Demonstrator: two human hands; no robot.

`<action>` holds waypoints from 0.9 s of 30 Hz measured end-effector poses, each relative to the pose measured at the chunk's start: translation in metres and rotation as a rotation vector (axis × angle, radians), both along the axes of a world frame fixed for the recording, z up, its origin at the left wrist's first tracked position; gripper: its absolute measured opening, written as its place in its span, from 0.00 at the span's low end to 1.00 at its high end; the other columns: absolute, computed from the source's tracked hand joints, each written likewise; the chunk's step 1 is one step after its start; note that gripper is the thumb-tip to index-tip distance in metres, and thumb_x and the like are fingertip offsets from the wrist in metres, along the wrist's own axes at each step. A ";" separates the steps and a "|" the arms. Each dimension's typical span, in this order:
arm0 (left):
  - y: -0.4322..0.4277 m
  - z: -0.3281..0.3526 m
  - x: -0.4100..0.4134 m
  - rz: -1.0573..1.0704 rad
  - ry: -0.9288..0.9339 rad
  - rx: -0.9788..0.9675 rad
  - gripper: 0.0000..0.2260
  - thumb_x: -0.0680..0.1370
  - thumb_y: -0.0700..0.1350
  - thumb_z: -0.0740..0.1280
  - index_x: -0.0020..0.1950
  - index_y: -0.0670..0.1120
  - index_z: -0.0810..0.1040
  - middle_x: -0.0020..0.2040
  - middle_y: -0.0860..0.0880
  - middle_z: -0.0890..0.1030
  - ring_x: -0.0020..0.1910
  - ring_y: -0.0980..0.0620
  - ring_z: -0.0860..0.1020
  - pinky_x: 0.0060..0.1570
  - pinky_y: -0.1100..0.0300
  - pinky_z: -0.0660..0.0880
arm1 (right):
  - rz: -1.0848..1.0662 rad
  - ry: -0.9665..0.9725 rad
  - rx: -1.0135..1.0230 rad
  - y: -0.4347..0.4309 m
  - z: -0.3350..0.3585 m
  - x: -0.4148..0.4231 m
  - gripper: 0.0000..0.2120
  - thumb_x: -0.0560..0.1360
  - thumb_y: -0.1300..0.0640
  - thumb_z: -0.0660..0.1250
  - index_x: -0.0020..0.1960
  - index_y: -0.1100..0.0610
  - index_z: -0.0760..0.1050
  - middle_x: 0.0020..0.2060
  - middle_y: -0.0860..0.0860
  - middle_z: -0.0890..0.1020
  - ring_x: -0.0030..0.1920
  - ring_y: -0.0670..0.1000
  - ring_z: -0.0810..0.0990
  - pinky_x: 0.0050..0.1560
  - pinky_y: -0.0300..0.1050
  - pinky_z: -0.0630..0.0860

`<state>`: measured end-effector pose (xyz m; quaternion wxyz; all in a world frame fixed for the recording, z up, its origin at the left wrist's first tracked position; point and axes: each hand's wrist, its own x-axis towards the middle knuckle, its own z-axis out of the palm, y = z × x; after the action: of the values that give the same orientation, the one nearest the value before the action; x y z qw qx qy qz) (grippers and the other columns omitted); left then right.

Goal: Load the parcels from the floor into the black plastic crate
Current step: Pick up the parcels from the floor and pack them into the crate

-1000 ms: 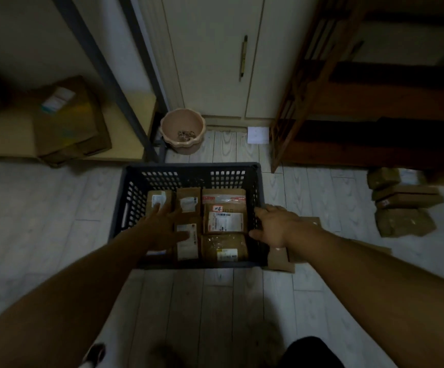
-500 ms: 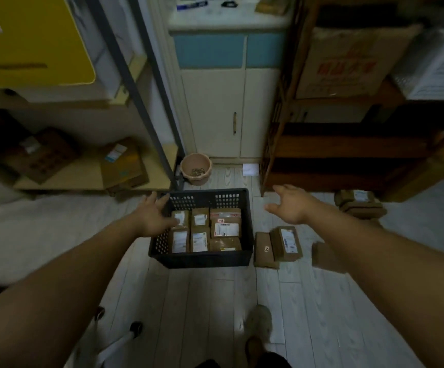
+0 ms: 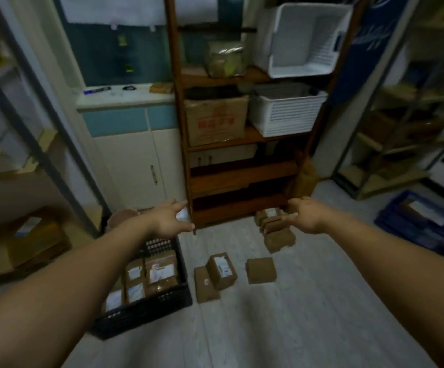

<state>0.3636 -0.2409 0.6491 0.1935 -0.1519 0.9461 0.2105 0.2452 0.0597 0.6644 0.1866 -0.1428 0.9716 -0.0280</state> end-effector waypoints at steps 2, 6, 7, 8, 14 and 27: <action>0.038 0.003 -0.029 -0.045 0.009 0.010 0.38 0.75 0.61 0.64 0.78 0.53 0.48 0.78 0.47 0.47 0.77 0.45 0.47 0.75 0.48 0.50 | -0.022 -0.005 0.006 0.049 0.009 -0.009 0.30 0.79 0.41 0.59 0.76 0.53 0.58 0.73 0.55 0.63 0.71 0.57 0.65 0.68 0.51 0.65; 0.127 0.005 -0.090 -0.080 0.048 0.034 0.36 0.76 0.61 0.63 0.77 0.53 0.50 0.78 0.47 0.48 0.77 0.44 0.46 0.75 0.47 0.49 | -0.052 -0.014 0.053 0.149 0.021 -0.038 0.33 0.80 0.42 0.57 0.78 0.54 0.52 0.77 0.55 0.55 0.76 0.56 0.56 0.72 0.51 0.58; 0.150 0.003 -0.104 -0.085 0.045 0.045 0.35 0.76 0.60 0.63 0.77 0.53 0.50 0.78 0.47 0.48 0.77 0.44 0.46 0.75 0.47 0.49 | -0.055 -0.019 0.060 0.172 0.021 -0.047 0.33 0.80 0.42 0.57 0.78 0.54 0.51 0.77 0.55 0.53 0.76 0.56 0.54 0.73 0.50 0.56; 0.171 0.001 -0.115 -0.093 0.041 0.049 0.35 0.76 0.60 0.63 0.77 0.53 0.50 0.78 0.47 0.48 0.77 0.44 0.45 0.75 0.47 0.49 | -0.062 -0.029 0.064 0.194 0.022 -0.056 0.32 0.80 0.43 0.57 0.78 0.54 0.50 0.78 0.55 0.53 0.77 0.56 0.54 0.73 0.50 0.56; 0.248 -0.019 -0.164 -0.131 -0.009 0.063 0.33 0.77 0.58 0.62 0.77 0.53 0.49 0.78 0.48 0.46 0.77 0.44 0.44 0.74 0.48 0.48 | -0.079 -0.090 0.055 0.266 0.013 -0.116 0.34 0.79 0.41 0.58 0.78 0.54 0.50 0.78 0.56 0.53 0.76 0.56 0.55 0.73 0.49 0.57; 0.228 -0.110 -0.357 0.002 -0.099 0.200 0.33 0.78 0.58 0.61 0.77 0.51 0.50 0.78 0.47 0.47 0.77 0.44 0.48 0.75 0.46 0.52 | 0.028 -0.229 0.132 0.227 -0.079 -0.312 0.36 0.78 0.38 0.57 0.78 0.53 0.50 0.77 0.56 0.55 0.74 0.57 0.61 0.72 0.50 0.61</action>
<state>0.0066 -0.0129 0.5386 0.2538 -0.1430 0.9095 0.2965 -0.0664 0.2872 0.5853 0.3056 -0.1396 0.9416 0.0223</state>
